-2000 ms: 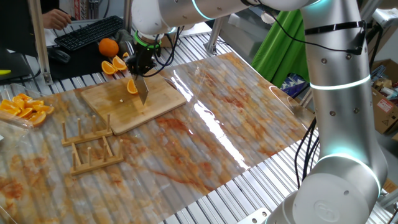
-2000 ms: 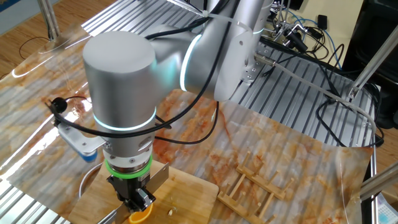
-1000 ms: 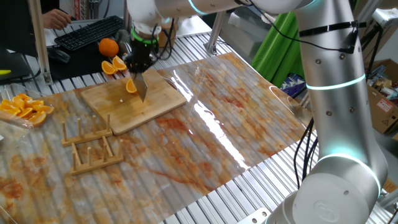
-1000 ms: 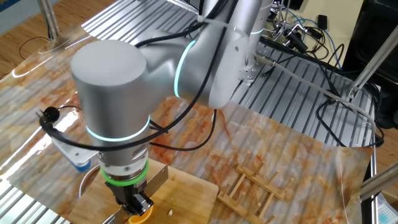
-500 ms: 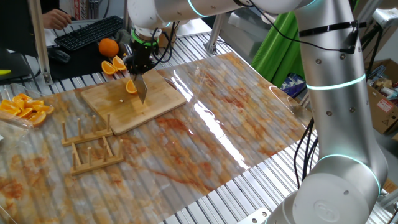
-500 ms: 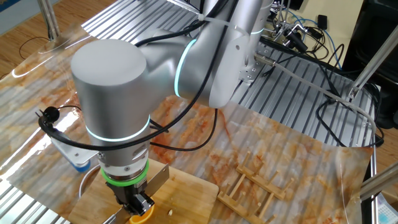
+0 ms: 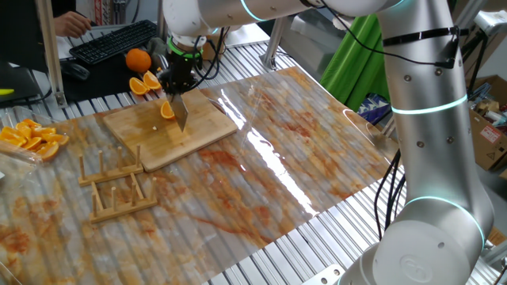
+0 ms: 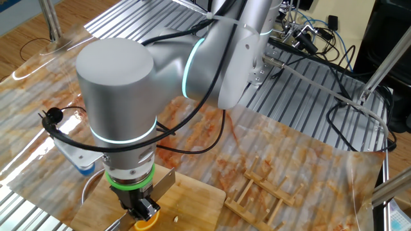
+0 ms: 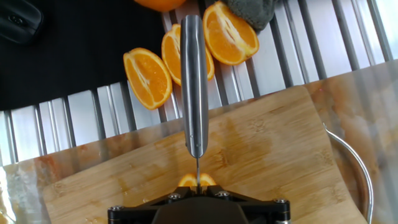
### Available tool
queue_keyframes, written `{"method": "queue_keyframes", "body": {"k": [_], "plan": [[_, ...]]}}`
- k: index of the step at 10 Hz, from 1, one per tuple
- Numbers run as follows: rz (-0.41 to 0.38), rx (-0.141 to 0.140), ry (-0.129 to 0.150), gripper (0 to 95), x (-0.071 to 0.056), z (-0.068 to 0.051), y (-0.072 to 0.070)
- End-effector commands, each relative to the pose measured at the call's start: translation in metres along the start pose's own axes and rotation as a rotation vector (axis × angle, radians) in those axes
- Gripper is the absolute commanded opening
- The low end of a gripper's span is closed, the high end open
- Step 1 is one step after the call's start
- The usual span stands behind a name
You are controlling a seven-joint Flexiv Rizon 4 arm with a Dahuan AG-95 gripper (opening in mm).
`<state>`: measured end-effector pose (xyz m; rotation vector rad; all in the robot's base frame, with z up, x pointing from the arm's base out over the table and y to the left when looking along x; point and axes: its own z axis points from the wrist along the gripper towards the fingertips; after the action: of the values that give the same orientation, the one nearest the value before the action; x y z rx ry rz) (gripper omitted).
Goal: Chop the orange
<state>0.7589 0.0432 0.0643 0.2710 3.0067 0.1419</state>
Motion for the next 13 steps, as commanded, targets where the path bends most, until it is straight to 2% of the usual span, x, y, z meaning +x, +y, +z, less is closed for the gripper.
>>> {"method": "queue_keyframes", "body": {"k": [1, 3, 5, 7, 8, 11, 13], "plan": [[0.000, 0.002, 0.005, 0.0, 0.000, -0.003, 0.000], [0.003, 0.002, 0.009, 0.0, -0.001, -0.007, 0.000], [0.007, -0.002, 0.009, 0.0, 0.000, -0.006, 0.000], [0.016, -0.020, -0.032, 0.0, 0.009, 0.024, 0.000], [0.008, -0.011, -0.039, 0.0, 0.010, 0.030, -0.001], [0.007, -0.002, -0.007, 0.0, 0.005, 0.006, 0.000], [0.012, -0.004, -0.004, 0.0, 0.005, 0.007, 0.003]]}}
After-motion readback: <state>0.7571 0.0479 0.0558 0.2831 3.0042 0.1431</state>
